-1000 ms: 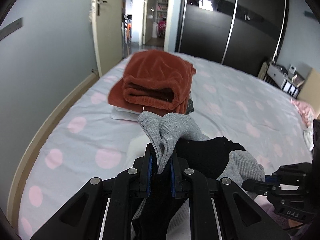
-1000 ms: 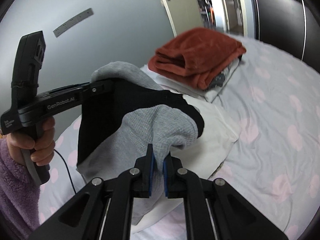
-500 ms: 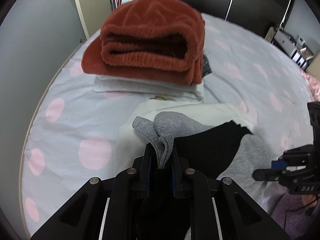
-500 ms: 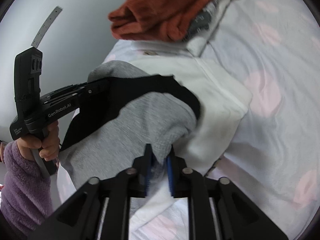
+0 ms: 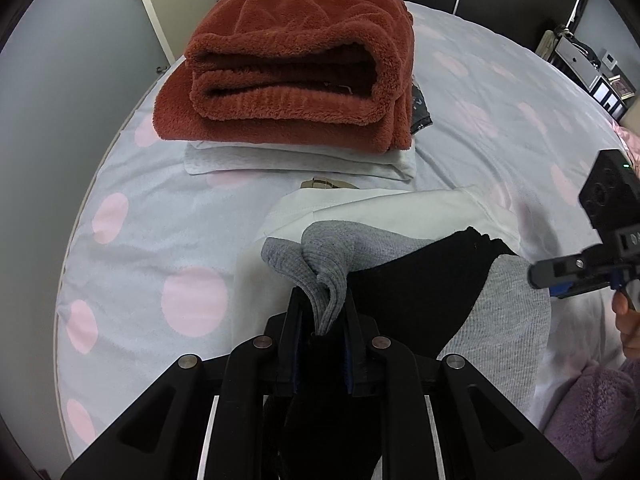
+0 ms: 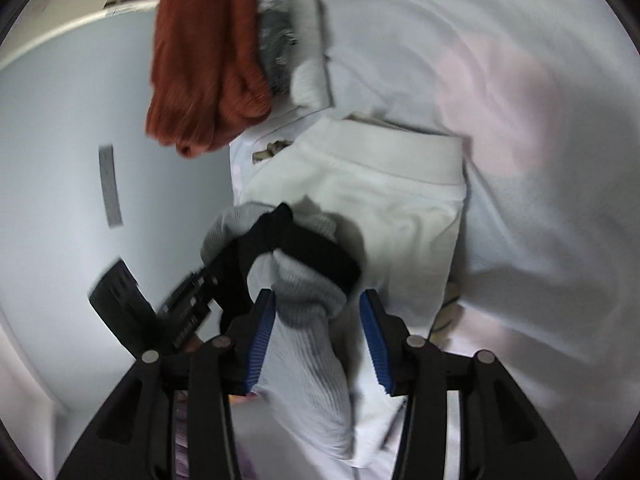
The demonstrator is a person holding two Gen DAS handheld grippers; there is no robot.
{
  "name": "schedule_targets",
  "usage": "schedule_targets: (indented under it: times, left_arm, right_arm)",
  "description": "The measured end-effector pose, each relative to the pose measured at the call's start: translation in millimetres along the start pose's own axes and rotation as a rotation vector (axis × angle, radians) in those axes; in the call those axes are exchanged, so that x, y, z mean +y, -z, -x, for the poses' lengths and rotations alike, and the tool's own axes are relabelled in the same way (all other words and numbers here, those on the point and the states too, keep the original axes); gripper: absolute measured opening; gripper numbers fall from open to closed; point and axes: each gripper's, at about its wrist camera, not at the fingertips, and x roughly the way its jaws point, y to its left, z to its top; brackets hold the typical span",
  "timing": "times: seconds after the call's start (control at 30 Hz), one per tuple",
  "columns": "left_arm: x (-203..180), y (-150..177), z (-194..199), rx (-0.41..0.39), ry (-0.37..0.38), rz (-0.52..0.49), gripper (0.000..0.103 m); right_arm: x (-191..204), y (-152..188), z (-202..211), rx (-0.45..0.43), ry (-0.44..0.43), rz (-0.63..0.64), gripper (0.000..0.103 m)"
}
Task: Fold clothes
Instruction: 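Lower the bundle onto the folded white shirt and open both tools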
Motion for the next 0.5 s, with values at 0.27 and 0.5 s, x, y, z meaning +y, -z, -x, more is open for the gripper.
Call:
schedule_targets:
  times: [0.27,0.5]
  left_arm:
    - [-6,1,4,-0.004,-0.021,-0.014,0.017]
    - [-15,-1,23,-0.038,-0.025,-0.072,0.017]
  right_arm:
    - [-4,-8,-10,-0.005,-0.036,-0.057,0.025]
    - [73,27,10,-0.159,0.235,0.426,0.011]
